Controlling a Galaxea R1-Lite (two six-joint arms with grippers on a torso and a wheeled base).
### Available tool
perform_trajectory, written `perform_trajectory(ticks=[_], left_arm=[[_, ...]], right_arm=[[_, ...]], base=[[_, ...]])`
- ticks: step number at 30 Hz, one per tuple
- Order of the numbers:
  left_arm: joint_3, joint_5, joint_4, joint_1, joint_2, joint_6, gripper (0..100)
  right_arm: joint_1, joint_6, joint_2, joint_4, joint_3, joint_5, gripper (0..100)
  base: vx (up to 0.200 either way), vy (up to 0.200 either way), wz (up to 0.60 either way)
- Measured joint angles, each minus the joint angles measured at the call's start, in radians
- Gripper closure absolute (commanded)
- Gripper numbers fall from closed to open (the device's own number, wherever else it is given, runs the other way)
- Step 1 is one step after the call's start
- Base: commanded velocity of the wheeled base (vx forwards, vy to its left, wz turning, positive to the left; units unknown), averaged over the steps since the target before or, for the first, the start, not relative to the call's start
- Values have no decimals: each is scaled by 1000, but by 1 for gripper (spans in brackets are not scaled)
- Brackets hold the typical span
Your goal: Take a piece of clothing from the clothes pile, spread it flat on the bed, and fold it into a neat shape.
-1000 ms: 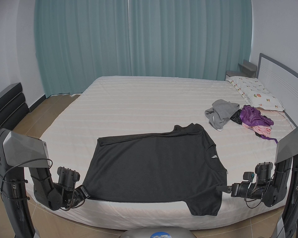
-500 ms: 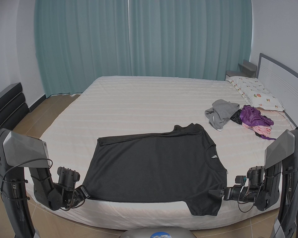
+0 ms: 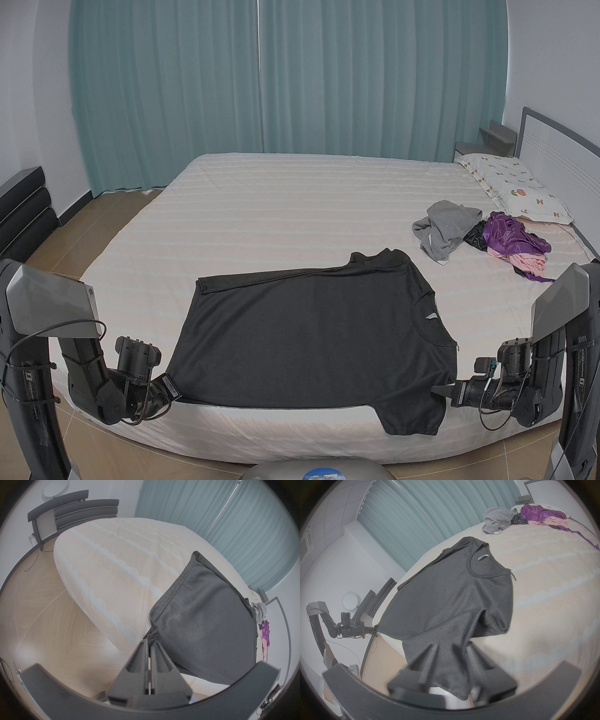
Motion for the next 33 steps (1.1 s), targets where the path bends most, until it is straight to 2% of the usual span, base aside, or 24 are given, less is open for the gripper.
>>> perform_trajectory(ticks=[24,33], left_arm=[[39,1,0,0,-19,19,100],[76,1,-1,0,-47,67,100]], right_arm=[[-84,2,-102,2,154,9,100],[-91,-1,-135,159,156,4,100]], base=[[0,0,0],[0,0,0]])
